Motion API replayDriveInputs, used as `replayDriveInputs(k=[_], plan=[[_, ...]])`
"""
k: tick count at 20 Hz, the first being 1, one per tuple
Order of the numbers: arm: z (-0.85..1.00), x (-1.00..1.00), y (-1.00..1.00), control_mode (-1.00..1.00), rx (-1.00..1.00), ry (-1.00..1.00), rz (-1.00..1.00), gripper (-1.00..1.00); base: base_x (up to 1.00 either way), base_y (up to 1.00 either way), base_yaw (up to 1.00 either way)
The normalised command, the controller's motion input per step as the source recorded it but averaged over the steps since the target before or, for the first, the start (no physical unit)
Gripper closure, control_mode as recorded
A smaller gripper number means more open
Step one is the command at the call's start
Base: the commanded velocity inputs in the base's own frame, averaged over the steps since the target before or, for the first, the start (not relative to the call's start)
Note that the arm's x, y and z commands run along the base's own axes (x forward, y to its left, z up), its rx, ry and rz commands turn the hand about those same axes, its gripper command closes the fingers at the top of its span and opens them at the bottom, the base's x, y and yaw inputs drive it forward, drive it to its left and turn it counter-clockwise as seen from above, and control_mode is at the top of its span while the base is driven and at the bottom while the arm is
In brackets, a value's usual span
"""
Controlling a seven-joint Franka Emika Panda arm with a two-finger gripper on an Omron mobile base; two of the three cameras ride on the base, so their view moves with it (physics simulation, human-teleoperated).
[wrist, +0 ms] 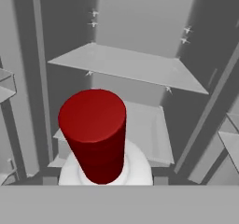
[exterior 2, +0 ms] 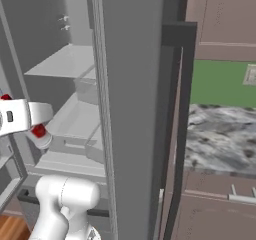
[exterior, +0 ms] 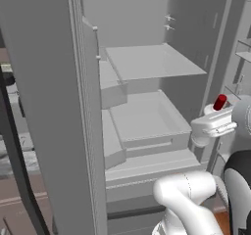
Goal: Place the beer and liquor on the top shelf of the fridge to keep them out of children's reach, and place the peach on lower shelves for easy access.
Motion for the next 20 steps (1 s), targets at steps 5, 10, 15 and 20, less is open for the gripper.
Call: replayDriveInputs(k=[5,10,15,20], plan=[[0.00,0.10,0.02,-1.00,0.00,0.00,0.01,1.00,0.52,0.08,0.07],[0.08,0.36,0.01,-1.00,0.00,-0.08,0.02,1.00,0.00,0.00,0.00],[0.24,0.43,0.01,-1.00,0.00,-0.18,0.00,1.00,0.00,0.00,0.00],[0.38,0.50,0.00,-1.00,0.00,-0.13,0.00,1.00,0.00,0.00,0.00]])
